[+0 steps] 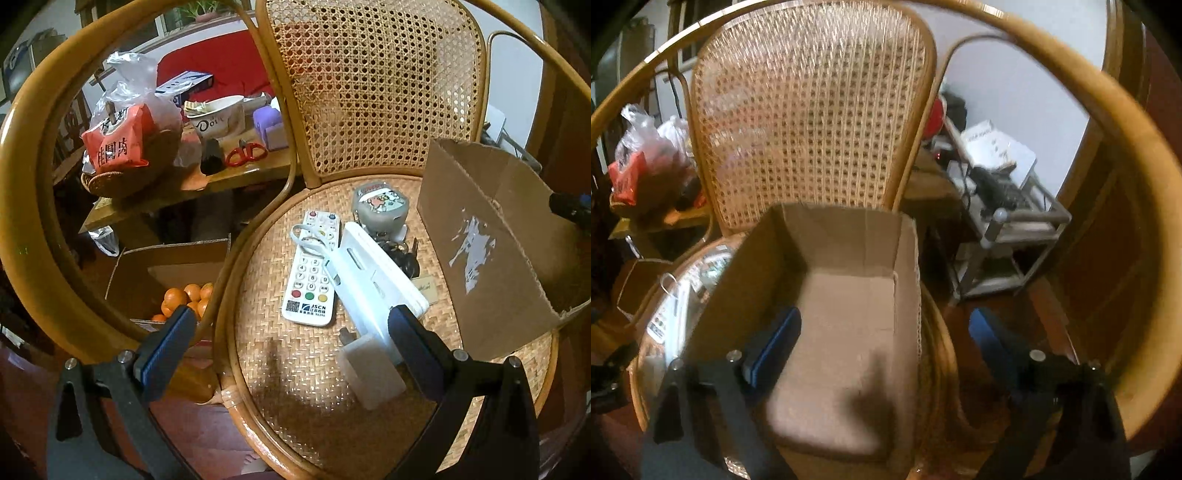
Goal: Organize rigid objects
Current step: 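Lower the left gripper onto the white charger cube and close it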
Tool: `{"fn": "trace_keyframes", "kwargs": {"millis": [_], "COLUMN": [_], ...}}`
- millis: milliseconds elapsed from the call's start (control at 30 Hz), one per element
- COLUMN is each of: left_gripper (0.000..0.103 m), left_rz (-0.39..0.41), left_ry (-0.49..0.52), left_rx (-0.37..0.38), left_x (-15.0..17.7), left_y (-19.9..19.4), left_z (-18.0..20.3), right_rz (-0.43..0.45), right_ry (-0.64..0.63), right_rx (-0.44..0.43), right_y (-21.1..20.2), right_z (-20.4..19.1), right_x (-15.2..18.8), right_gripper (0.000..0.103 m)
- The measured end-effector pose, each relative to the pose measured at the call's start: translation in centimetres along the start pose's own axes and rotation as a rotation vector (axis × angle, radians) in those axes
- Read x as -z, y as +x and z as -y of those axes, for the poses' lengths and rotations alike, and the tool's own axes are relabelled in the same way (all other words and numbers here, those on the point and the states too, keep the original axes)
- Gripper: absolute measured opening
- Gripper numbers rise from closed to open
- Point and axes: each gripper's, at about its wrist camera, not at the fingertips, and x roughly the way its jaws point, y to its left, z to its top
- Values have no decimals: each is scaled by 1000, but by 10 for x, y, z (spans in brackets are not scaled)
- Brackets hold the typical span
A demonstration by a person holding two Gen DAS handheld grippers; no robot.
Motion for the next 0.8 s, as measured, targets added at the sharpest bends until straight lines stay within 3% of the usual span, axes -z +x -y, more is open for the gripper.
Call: {"fn": "trace_keyframes", "kwargs": {"millis": [100,233,433,533,600,667,800], "left_gripper": [103,103,102,89,82,75,63], "left_rz": [-13,-30,-65,-106,-131,-145,-166], "left_ry": [7,6,26,14,-22,-56,-118], "left_rx": [-12,-2,26,45,100,146,228], "left_x": [1,1,7,10,12,13,19], "left_y": [3,7,18,25,29,31,31], "left_z": [0,0,9,11,9,6,2], "right_rz": [-47,-105,-190,-227,-252,-261,-246], "right_ry": [-16,6,-68,-65,-43,-27,-22], "right_rx": [65,68,98,82,57,23,16], "right_y": [14,26,35,40,43,46,45], "right_z": [3,15,10,10,12,14,13], "right_x": [1,3,12,17,19,21,21], "right_gripper": [90,88,64,36,15,9,8]}}
